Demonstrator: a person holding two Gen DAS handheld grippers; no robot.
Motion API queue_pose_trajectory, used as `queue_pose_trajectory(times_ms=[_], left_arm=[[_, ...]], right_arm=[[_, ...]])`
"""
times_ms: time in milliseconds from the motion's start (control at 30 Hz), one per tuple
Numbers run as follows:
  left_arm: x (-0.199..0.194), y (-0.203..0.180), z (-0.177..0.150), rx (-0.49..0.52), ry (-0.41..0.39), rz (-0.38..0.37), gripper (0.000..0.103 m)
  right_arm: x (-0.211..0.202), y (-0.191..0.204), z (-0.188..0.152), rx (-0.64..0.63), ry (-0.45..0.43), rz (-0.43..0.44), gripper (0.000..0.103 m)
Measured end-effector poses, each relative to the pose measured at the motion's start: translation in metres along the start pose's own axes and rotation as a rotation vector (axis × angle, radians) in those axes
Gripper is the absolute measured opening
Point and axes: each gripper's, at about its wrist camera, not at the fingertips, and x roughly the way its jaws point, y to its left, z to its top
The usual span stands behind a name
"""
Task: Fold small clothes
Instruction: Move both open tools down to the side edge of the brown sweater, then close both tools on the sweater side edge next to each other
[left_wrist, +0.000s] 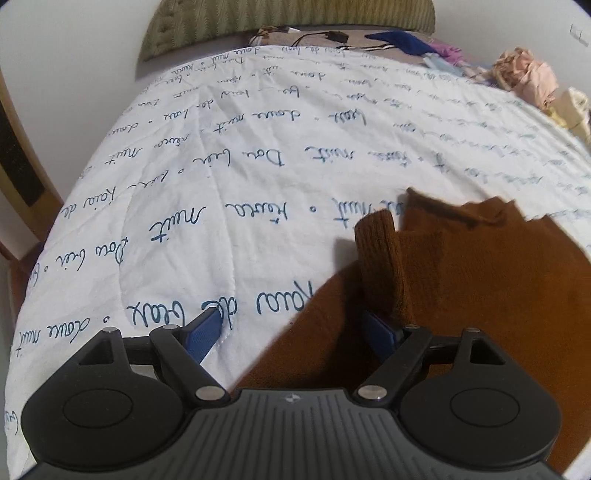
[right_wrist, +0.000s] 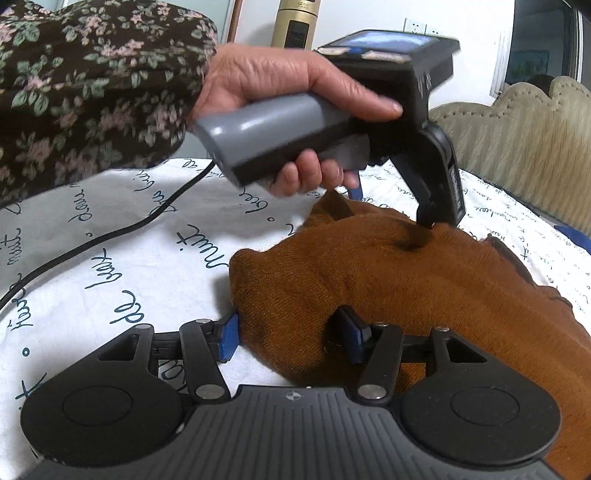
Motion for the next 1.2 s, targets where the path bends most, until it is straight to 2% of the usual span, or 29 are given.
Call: queue_pose_trajectory(times_ms=[133,267,333,500,767,1000,1100,1200], left_arm=[[-0.011,0.012,0.004,-0.048,-0.03,-0.03,0.083],[-0.021,0.023,0.004,-0.125,-0.044,-0.148,0.083],[-0.024,0.021,0.004,-0.137,-0.048,-0.191,0.083],[-0.022,0.012,0.006,-0.127,-0.033,-0.224,0.083],[0.004,0.004,0.006,-0.103,0.055,-0.174,0.083],[0.007,-0.007,0.006,-0.074,0.055,-0.222,0.082],[0.011,-0.017,0.004,-0.038,0.053,-0.179,0.069],[0.013,-0.019,0.002,-0.037,0.041,-0.164,0.065]], right_arm=[[0.003,-0.006,0.001,0.008,0.001,0.008,0.058],[0.004,-0.005,0.001,0.008,0.001,0.009,0.058],[0.004,-0.005,0.001,0.009,0.001,0.009,0.058],[0.004,-0.007,0.001,0.01,0.001,0.01,0.059],[0.004,-0.001,0.0,0.008,0.001,0.007,0.059],[0.005,0.0,0.0,0.011,0.001,0.009,0.059],[0.004,0.0,0.0,0.012,0.001,0.009,0.059],[0.005,0.001,0.0,0.017,0.001,0.009,0.059]])
